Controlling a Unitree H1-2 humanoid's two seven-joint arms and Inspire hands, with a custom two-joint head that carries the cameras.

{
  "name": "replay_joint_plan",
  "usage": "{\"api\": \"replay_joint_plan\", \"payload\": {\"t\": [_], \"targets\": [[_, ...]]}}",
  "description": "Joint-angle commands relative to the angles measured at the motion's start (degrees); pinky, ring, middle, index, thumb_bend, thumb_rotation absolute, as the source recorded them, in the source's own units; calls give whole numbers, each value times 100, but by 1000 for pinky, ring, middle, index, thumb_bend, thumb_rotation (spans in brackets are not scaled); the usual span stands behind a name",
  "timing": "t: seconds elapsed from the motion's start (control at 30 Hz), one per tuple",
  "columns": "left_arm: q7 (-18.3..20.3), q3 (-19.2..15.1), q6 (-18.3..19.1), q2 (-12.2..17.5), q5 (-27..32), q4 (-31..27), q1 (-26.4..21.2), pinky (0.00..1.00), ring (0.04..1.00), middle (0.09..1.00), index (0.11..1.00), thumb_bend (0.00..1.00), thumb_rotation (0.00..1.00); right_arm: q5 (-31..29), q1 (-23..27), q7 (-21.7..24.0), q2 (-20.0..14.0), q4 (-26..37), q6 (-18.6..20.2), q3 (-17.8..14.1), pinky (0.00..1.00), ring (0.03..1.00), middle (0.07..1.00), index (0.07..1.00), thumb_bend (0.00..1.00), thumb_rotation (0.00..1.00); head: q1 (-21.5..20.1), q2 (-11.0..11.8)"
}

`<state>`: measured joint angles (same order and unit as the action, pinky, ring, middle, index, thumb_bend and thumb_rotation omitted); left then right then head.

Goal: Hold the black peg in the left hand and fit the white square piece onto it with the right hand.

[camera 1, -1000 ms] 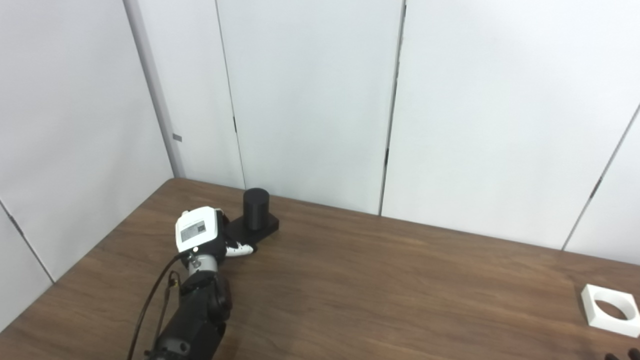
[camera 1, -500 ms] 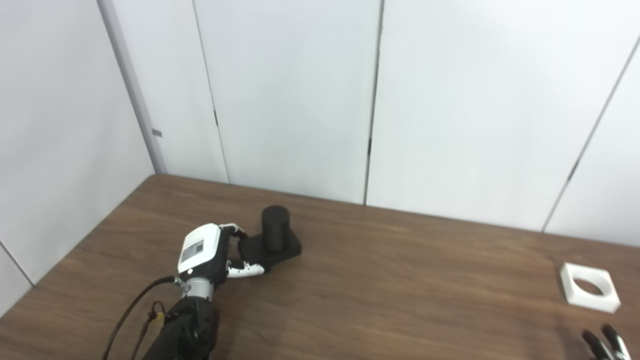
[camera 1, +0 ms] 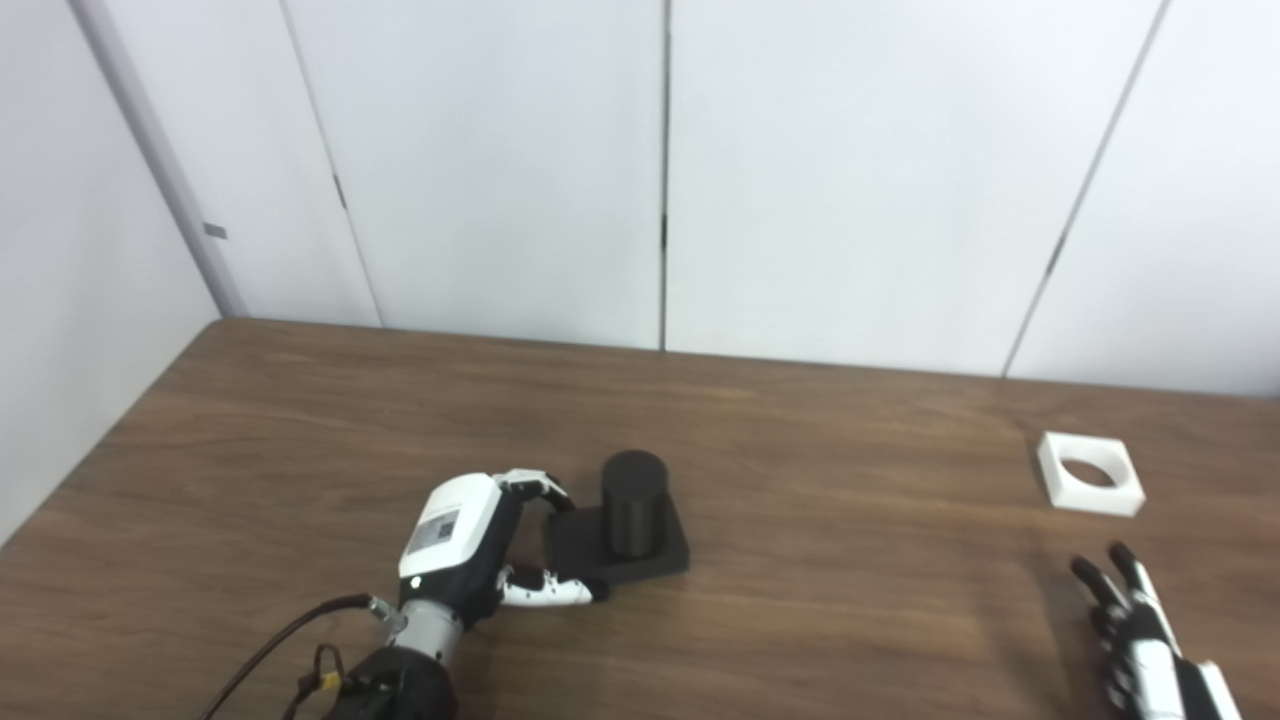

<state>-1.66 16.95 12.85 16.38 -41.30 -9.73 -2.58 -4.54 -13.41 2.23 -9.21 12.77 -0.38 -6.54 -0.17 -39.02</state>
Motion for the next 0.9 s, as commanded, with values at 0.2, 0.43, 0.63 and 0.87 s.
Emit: {"api": "replay_joint_plan", "payload": {"t": [0.2,0.43,0.63,0.87], "targets": [[7,520,-510,-389,-284,-215,315,668,797,783,488,506,55,-34,-3,-70,201,342,389,138,1000,985,898,1000,555,1000,-267,-206],[-63,931,-853,-468,-553,-63,638,686,800,785,489,506,57,181,-25,-232,217,532,626,234,1000,976,890,1000,538,1000,-445,-328],[43,1022,-1018,-458,-545,-62,838,708,826,800,489,505,56,46,-25,-241,197,563,654,255,1000,980,891,998,541,1000,-541,-399],[156,1050,-1120,-421,-560,-60,938,723,836,808,490,503,57,165,-42,-310,177,650,784,271,1000,963,879,991,545,1000,-635,-432]]}}
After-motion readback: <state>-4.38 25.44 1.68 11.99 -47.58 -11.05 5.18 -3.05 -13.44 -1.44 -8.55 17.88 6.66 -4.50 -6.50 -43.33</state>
